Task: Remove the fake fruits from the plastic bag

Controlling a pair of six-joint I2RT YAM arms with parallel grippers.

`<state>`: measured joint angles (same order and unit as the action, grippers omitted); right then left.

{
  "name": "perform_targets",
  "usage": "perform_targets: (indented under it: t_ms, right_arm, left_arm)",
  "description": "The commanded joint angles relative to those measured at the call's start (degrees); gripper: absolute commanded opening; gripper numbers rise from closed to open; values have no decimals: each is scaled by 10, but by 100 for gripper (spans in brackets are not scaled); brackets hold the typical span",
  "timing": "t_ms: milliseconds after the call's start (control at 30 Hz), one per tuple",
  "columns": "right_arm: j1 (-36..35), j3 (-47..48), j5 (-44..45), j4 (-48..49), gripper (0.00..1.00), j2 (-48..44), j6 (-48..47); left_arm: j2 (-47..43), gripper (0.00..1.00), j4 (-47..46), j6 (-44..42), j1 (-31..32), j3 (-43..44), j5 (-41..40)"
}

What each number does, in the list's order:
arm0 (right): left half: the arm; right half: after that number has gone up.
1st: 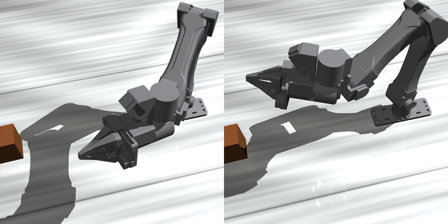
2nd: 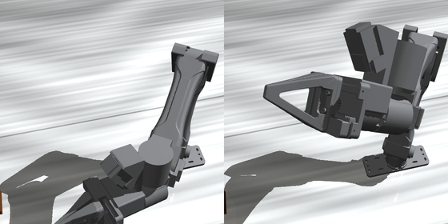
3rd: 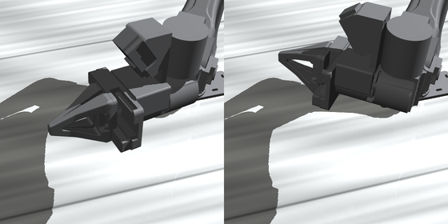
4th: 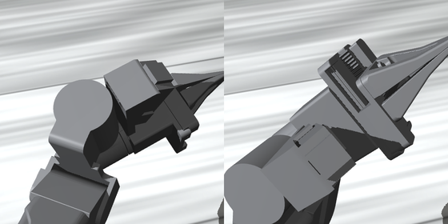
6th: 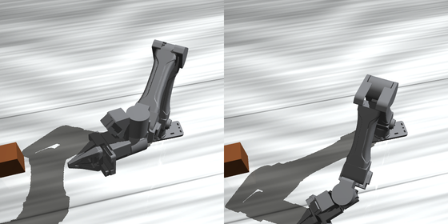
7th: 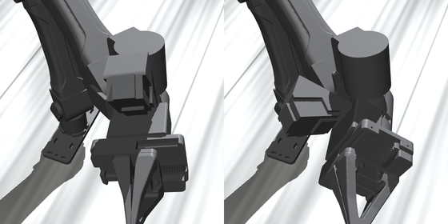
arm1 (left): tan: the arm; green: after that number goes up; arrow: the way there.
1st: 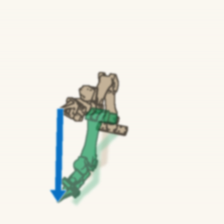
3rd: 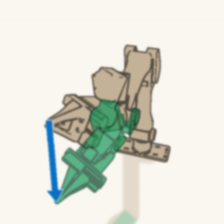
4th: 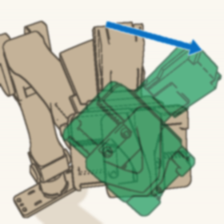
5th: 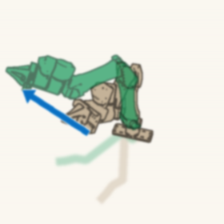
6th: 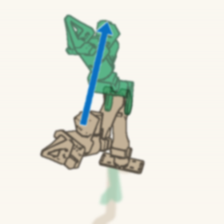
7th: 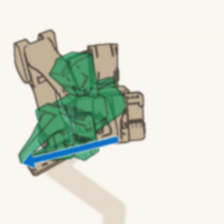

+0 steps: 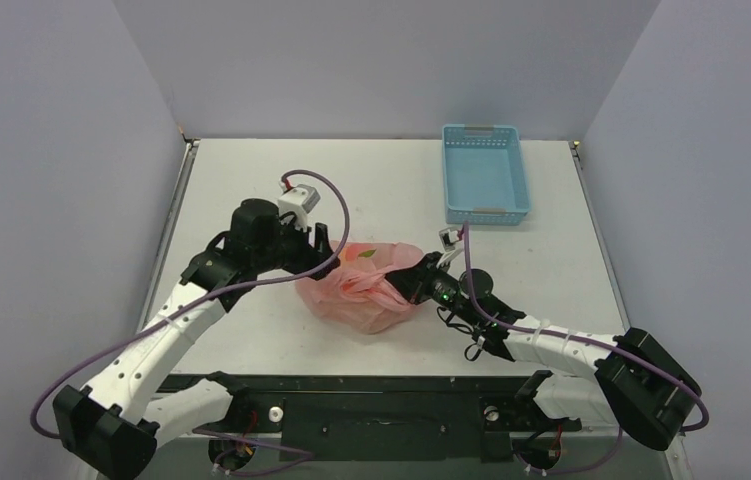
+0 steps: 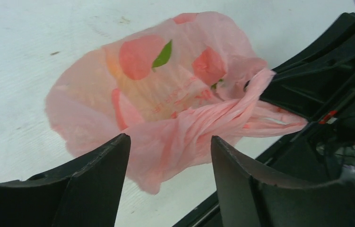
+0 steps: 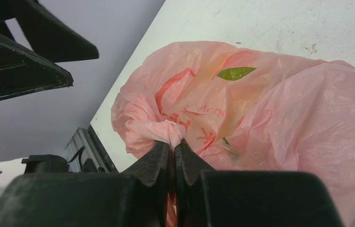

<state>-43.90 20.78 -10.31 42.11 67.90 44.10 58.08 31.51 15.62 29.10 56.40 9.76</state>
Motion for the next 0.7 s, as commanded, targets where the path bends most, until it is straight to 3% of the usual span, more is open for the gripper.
perform_targets:
  t_ms: [0,100,200,300,533,667]
  right_arm:
    - [3,33,-49,-2,0,-10,-38]
    - [2,41,-68,-15,0,-14,-52]
    - [2,44,-78,-29,0,-22,-60]
    - [3,46,-88,-42,0,-28,-70]
    - [2,46,-91,-52,0,-32,-79]
    - [3,47,-92,-49,0,-27,-80]
  left_arm:
    - [70,67,-49,-83,-3,38,192]
    - [133,78,-53,-126,-6,66,275]
    - [183,79,-18,-176,-8,95,300]
    - [234,74,27,-222,-8,124,308]
    - [248,55,12,-216,-7,106,311]
    - [232,56,7,-206,-1,78,310]
